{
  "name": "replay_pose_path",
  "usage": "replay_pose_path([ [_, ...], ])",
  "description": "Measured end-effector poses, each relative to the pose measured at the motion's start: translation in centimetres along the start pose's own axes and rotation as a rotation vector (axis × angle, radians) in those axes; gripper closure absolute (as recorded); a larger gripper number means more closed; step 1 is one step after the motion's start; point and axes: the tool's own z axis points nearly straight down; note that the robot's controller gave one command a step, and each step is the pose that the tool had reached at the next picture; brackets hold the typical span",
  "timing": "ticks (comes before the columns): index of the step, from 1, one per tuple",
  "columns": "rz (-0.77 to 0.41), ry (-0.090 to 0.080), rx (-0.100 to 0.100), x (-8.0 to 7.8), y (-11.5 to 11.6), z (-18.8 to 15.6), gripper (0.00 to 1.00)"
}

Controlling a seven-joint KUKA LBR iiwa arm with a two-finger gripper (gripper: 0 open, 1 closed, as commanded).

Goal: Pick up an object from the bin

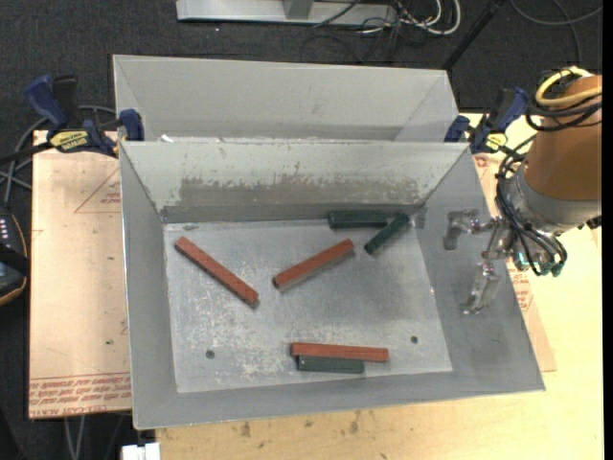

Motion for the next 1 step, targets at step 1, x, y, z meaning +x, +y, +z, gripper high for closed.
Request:
replay_pose_path([
  [1, 0.004, 0.002, -0.002, 1.59, 4.64, 11.30, 0.00],
])
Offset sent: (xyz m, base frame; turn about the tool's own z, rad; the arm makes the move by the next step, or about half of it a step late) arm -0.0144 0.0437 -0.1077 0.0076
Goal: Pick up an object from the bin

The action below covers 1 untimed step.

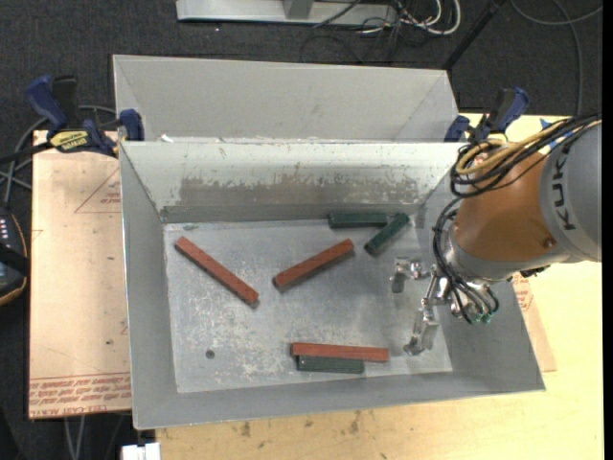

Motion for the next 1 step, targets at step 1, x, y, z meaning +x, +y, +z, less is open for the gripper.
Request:
replay_pose_path([
  [1, -0.068, -0.004, -0.001, 2.77, 8.25, 0.98, 0.00],
])
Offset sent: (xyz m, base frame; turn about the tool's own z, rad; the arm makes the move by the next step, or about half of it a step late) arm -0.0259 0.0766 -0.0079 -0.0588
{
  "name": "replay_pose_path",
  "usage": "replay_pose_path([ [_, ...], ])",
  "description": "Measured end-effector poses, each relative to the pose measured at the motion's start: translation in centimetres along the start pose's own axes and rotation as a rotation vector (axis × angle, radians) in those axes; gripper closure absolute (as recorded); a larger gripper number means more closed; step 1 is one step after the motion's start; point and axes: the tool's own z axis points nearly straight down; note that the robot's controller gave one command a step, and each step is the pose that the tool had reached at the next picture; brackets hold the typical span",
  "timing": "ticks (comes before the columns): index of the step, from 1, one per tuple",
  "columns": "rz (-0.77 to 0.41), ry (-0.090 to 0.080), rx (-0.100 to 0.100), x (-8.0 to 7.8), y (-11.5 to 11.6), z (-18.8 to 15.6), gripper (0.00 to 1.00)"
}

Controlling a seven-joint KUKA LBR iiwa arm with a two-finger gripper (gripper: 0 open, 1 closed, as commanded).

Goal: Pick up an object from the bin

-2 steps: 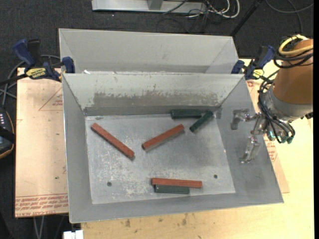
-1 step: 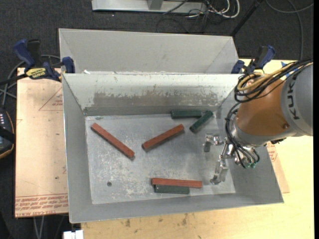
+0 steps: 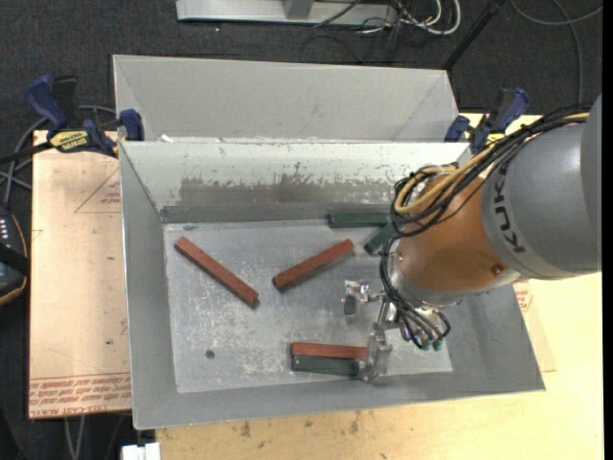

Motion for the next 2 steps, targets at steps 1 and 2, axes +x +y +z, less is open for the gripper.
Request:
replay_pose_path([
  [1, -0.014, -0.016, 0.006, 0.77, 2.07, 1.64, 0.00],
  [2, -0.013, -0.004, 0.005, 1.06, 2.05, 1.74, 1.00],
])
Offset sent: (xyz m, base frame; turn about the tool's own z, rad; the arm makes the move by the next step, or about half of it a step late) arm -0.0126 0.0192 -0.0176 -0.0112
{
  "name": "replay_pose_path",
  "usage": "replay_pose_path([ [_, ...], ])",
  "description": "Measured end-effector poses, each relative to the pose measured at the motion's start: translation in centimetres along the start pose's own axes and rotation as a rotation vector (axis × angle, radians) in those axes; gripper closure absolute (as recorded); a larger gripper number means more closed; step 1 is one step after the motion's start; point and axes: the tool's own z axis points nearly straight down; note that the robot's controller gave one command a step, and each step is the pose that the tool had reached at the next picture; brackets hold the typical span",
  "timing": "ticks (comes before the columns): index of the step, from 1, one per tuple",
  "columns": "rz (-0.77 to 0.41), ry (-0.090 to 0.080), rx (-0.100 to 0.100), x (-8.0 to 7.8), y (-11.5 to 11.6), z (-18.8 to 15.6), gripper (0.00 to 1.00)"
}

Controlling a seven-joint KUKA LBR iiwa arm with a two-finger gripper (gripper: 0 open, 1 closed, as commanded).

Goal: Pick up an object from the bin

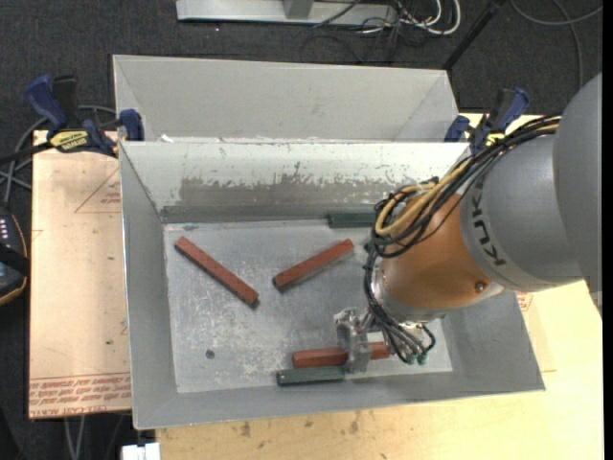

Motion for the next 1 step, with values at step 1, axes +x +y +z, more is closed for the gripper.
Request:
replay_pose_path([
  [1, -0.028, -0.009, 0.001, 0.11, 0.20, -15.72, 1.00],
])
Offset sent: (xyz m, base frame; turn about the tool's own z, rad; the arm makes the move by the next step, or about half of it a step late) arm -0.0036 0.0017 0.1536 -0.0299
